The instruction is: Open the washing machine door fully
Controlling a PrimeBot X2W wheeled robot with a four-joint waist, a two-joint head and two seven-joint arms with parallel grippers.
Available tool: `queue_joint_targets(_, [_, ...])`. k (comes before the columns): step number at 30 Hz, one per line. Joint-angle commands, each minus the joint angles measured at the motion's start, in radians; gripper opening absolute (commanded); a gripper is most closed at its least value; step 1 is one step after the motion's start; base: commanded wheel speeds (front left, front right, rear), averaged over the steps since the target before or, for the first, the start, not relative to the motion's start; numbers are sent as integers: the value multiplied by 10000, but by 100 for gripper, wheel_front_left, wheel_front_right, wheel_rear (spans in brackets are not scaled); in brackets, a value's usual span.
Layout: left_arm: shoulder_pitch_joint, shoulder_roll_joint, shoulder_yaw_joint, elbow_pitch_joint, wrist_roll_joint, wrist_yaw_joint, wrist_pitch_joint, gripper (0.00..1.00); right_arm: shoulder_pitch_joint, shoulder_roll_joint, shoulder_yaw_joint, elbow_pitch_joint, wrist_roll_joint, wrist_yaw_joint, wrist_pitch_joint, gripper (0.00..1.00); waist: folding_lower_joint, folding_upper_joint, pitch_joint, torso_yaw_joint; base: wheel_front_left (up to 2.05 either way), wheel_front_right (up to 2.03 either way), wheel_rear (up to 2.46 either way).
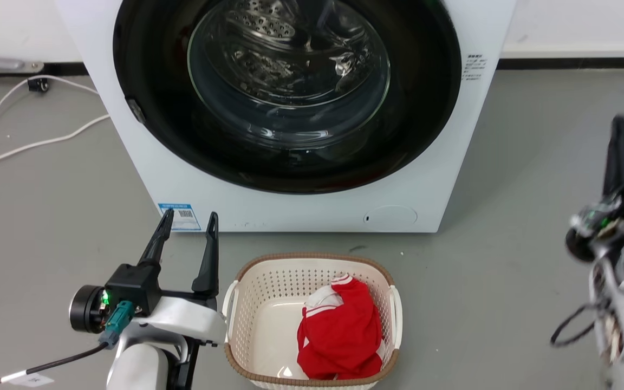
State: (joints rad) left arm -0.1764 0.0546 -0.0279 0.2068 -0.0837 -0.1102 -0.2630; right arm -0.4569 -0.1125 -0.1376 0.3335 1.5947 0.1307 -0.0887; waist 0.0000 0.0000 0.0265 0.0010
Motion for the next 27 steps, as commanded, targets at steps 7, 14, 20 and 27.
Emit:
queue_joint_targets(7, [-474,-22,-52,-198,41,-18,-27,100,-3273,-1247,311,2490,-15,0,956,0,0,0,735,275,0,0,0])
queue_joint_targets(14, [-743,-36,-64,-475,-43,16,-25,100,-5651,-1910,1113,4289,-664,0,1866,0,0,0,1429,420,0,0,0])
queue_joint_targets(20, [-1090,-41,-185,-699,-100,49,-25,100,-7722,-2259,1924,5837,-1349,0,3105,0,0,0,2115,637,0,0,0])
queue_joint_targets(27, [-1535,-46,-368,-927,-198,130,-25,100,-9720,-2281,2847,7320,-2203,0,4663,0,0,0,2814,884,0,0,0])
